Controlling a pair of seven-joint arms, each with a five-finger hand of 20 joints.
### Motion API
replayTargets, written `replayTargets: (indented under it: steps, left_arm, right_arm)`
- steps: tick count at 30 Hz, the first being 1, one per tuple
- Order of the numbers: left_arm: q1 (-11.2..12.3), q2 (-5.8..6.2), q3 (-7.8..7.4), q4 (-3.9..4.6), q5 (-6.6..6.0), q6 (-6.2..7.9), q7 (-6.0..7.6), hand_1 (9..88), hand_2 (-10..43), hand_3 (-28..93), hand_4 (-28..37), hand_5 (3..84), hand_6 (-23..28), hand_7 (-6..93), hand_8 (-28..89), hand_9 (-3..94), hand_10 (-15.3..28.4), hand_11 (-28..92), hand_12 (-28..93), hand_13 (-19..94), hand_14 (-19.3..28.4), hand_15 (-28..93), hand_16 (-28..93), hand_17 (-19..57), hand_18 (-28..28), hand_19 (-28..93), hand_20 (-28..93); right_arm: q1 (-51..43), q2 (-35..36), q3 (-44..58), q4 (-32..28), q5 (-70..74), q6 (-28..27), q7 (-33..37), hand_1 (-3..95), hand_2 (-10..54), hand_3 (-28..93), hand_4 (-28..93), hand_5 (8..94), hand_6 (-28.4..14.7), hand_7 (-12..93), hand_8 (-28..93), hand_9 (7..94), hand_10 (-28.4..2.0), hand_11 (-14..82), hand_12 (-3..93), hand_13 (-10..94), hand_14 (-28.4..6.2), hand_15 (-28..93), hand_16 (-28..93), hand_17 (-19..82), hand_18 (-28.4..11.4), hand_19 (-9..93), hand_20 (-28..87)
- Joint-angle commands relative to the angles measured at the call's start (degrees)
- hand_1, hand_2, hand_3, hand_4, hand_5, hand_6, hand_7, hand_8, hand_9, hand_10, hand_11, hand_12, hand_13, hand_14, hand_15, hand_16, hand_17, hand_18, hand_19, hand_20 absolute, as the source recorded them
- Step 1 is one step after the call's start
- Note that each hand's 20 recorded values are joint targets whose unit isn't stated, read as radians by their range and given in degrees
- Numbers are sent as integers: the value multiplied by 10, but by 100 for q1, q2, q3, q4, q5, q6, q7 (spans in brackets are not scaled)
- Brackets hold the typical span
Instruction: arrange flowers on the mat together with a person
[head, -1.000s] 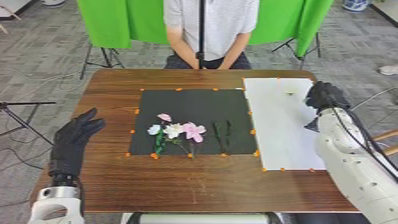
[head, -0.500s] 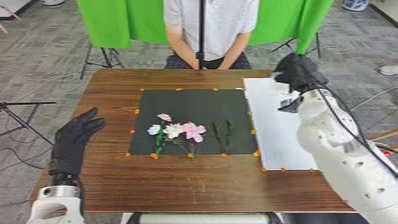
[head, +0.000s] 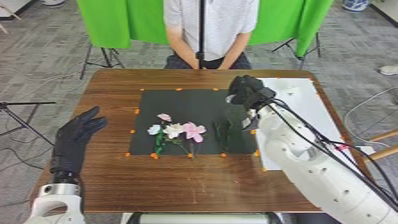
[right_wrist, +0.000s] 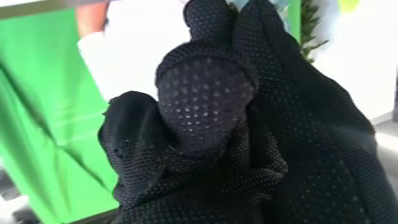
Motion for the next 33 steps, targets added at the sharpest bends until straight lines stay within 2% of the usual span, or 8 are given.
replayTargets:
  steps: [1, 13, 23, 33]
  left_arm:
    - [90, -30, -1, 17, 15, -89, -39, 210, 35, 667, -281, 472, 39, 110, -60, 486, 154, 195, 129, 370, 183, 201, 3, 58, 130, 129, 151]
    - [95, -52, -6, 20, 23, -84, -49, 213, 33, 665, -279, 472, 38, 110, -60, 487, 154, 196, 130, 369, 183, 199, 4, 58, 129, 128, 151]
    - [80, -49, -8, 27, 18, -74, -52, 215, 32, 665, -276, 472, 38, 110, -60, 486, 155, 195, 129, 370, 182, 200, 4, 57, 129, 126, 151]
    - [86, -54, -6, 19, 20, -74, -42, 216, 30, 667, -273, 472, 38, 110, -60, 486, 154, 195, 129, 369, 181, 197, 4, 57, 129, 125, 151]
  right_arm:
    - [147, -134, -233, 53, -122, -230, -79, 644, -95, 545, -200, 828, 32, 179, 56, 935, -74, 57, 314, 937, 6, 558, 193, 659, -108, 932, 348]
    - [3, -88, -170, -124, -118, -798, -172, 599, -95, 523, -184, 788, 24, 159, 46, 905, -83, 34, 303, 937, 5, 544, 201, 651, -109, 932, 350]
    - [-26, -87, -162, -108, -113, -969, -217, 589, -95, 483, -162, 775, 21, 151, 38, 872, -97, 80, 252, 937, 4, 536, 208, 648, -109, 932, 351]
    - [-61, -77, -153, -129, -200, -1139, -270, 540, -95, 558, -185, 751, 32, 156, 20, 849, -104, 99, 218, 937, 3, 524, 214, 642, -107, 932, 342]
